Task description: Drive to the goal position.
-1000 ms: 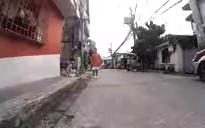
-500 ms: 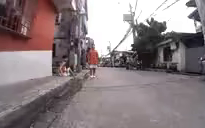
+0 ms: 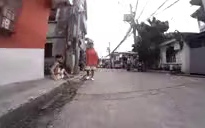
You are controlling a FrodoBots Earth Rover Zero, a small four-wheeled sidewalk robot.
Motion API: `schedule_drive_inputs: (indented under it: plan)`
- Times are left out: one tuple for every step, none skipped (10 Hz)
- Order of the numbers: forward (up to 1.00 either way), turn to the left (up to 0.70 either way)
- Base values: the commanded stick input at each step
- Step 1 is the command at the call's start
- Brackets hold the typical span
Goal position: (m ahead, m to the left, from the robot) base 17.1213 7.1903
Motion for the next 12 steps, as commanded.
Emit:
schedule_drive_inputs:
  plan:
    - [1.00,0.17]
    - [1.00,0.27]
    - [1.00,0.19]
    - [1.00,0.00]
    - [1.00,0.00]
    - [1.00,0.00]
    - [1.00,0.00]
    - [1.00,0.00]
    - [1.00,0.00]
    - [1.00,0.00]
    - [1.00,0.00]
    - [1.00,-0.13]
